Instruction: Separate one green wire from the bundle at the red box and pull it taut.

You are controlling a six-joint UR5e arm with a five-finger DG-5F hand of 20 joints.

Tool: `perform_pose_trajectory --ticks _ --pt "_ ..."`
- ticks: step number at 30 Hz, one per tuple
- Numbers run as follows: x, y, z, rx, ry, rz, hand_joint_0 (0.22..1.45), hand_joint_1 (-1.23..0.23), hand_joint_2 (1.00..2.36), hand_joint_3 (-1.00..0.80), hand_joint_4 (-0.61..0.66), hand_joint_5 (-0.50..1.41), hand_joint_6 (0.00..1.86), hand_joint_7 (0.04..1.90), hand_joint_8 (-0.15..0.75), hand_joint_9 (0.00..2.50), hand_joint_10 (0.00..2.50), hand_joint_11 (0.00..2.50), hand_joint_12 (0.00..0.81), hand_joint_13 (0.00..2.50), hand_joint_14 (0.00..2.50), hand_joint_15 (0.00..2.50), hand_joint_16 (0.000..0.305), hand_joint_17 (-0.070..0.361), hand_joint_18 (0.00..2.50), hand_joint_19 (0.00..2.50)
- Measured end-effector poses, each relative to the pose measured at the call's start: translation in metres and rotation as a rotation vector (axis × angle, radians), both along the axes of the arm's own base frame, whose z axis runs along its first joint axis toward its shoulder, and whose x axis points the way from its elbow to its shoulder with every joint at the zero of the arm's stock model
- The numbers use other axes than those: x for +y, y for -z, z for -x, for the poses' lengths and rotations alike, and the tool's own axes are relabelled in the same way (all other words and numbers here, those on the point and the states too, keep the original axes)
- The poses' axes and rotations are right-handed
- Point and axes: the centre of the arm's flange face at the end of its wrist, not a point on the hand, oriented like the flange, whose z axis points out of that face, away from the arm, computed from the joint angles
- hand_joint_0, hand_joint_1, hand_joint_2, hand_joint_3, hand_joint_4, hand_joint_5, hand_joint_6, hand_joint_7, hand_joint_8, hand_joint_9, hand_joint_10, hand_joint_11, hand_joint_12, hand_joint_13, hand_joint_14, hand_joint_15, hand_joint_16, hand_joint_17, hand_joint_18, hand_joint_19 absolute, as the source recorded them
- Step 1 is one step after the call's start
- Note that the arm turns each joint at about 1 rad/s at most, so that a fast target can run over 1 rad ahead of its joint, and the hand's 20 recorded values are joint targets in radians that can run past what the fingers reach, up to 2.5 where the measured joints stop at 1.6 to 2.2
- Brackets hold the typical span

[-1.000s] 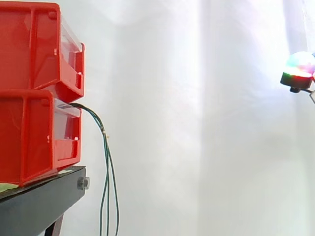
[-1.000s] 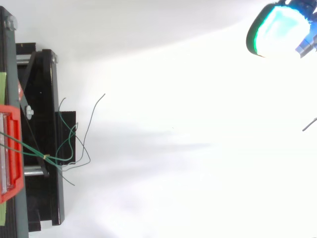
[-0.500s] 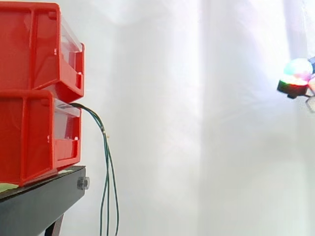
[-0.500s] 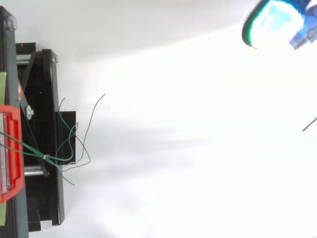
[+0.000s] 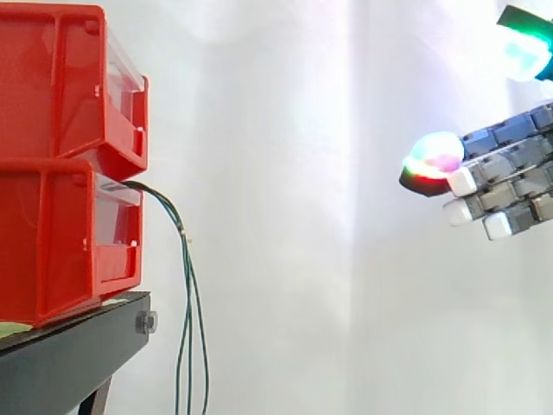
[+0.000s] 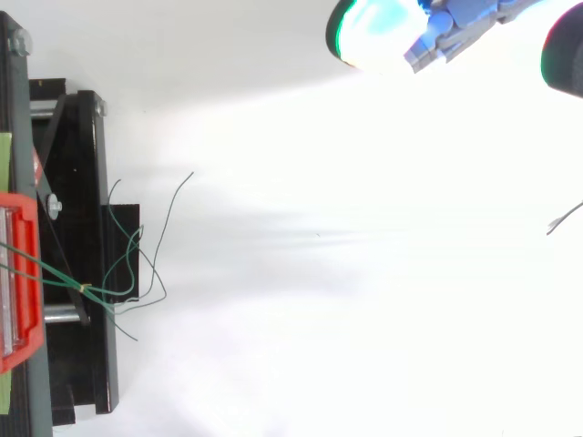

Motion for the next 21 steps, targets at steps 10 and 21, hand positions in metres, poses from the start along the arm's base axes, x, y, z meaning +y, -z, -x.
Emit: perform_pose_trajectory --ticks 10,21 --pt "0.015 0.036 -0.033 -0.002 -0.027 0.039 0.55 -0.65 1.00 -0.50 0.28 -0.22 0.50 0.81 0.353 0.59 0.01 0.32 0.326 0.58 0.01 0.22 0.038 0.086 0.47 0.07" --pt "0.031 0.077 -0.082 0.058 -0.052 0.056 0.60 -0.81 1.00 -0.50 0.31 -0.22 0.50 0.83 0.331 0.64 0.01 0.35 0.250 0.60 0.00 0.13 0.023 0.053 0.52 0.00"
